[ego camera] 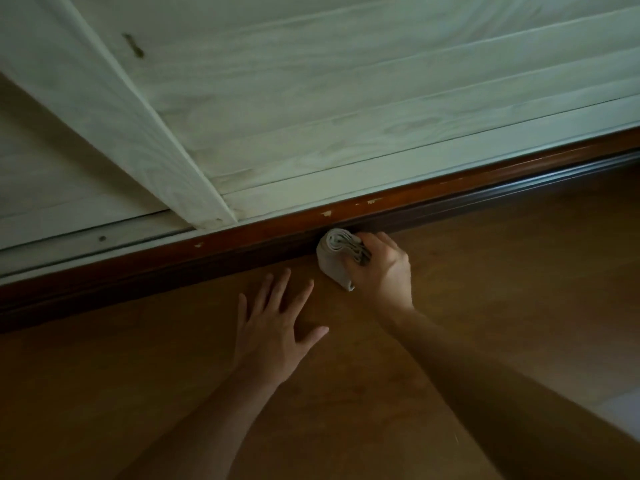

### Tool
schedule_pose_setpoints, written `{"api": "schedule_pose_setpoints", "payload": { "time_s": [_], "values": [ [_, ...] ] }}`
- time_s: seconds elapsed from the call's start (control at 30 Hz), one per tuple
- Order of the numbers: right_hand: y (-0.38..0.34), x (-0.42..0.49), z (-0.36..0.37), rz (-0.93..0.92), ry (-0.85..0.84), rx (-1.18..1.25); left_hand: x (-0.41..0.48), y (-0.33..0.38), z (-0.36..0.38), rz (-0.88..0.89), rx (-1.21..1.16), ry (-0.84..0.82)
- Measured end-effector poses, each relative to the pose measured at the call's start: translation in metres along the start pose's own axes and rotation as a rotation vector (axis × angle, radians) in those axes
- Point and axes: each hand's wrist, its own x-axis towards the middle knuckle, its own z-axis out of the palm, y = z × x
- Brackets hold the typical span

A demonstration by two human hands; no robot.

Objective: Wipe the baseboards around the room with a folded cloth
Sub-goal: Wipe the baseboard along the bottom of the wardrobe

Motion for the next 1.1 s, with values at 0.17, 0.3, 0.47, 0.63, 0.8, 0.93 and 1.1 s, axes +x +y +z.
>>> {"api": "schedule_pose_setpoints", "payload": {
  "time_s": [0.17,0.3,0.47,0.63,0.8,0.93,1.1],
  "values": [
    [0.026,0.001,-0.007,0.031,0.161,-0.029,0.001,-0.001,0.004,0.014,0.003,0.003],
    [0.020,-0.002,0.003,-0.023,0.116,-0.033,0.000,0.000,0.006,0.006,-0.002,-0.006],
    [0.031,0.002,-0.004,-0.016,0.136,-0.011,-0.002,0.010,0.004,-0.016,-0.029,-0.021],
    [0.024,0.000,0.003,-0.043,0.121,0.020,0.000,0.014,0.004,-0.045,-0.040,0.005],
    [0.055,0.008,-0.029,0.068,0.180,-0.033,0.002,0.009,0.019,-0.041,0.001,0.116],
    [0.095,0.019,-0.064,0.246,0.315,-0.095,0.006,0.010,0.031,-0.048,-0.007,0.170],
    [0.089,0.018,-0.054,0.196,0.259,-0.109,0.006,0.012,0.034,-0.054,0.000,0.192]
  ]
}}
